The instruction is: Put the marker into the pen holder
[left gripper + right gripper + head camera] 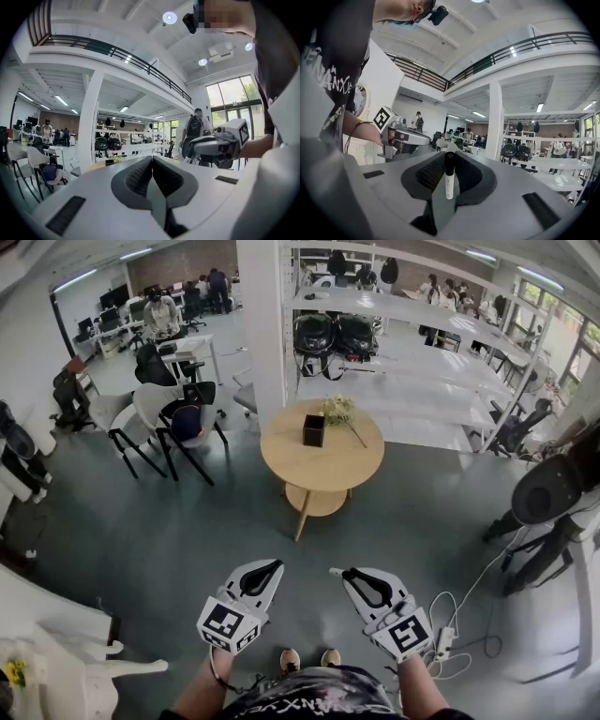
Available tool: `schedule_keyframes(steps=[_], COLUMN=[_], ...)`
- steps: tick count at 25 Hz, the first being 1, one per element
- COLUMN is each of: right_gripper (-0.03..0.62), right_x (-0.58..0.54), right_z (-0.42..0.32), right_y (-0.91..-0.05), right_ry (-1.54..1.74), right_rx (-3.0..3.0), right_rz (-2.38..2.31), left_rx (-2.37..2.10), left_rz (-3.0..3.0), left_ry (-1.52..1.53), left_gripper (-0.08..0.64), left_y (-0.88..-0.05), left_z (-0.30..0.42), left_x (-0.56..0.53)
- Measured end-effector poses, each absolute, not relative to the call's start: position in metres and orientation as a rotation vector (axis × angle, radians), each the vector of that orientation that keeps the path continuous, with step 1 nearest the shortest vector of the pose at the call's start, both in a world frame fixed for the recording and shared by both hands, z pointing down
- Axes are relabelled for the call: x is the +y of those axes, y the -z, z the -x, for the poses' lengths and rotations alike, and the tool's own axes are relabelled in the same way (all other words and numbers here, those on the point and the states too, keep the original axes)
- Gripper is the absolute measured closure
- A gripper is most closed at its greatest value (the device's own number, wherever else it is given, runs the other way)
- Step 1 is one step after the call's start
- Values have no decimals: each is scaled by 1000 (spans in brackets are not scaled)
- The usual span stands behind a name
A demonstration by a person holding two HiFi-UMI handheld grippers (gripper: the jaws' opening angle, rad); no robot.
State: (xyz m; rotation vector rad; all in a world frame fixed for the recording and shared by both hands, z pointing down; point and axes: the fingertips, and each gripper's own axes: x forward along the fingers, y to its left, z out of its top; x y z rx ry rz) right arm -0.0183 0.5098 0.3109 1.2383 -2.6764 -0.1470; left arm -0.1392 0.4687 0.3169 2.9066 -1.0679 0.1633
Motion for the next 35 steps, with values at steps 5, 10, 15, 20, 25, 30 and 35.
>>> schedule_keyframes(steps=[5, 10, 15, 20, 25, 30, 35], right_gripper=[523, 523, 522, 522, 522, 522, 522], right_x=[512, 510, 512, 517, 517, 515, 516], right_z=[14, 13, 14, 14, 10, 0, -12], right_y=[-313, -311, -312, -307, -305, -305, -306], right_ry=[138, 150, 104, 59, 68, 66, 77], right_rx=[-2673, -2672, -2687, -2709, -2726, -2719, -2728], right_rz=[-1241, -1234, -1231, -1229, -1222, -1229, -1221], left_rx=[-1065, -1063, -1064, -1060, -1055, -1062, -1077], left_rz=[-2907, -2909, -2909, -2912, -2914, -2915, -2918], left_ry=[-165, -164, -167, -173, -174, -170, -180], left_gripper=[538, 538, 538, 538, 538, 538, 538], left_y=[-318, -316, -317, -315, -314, -312, -312], left_z=[135, 133, 133, 131, 123, 115, 102], left_x=[471, 471, 471, 474, 475, 474, 477])
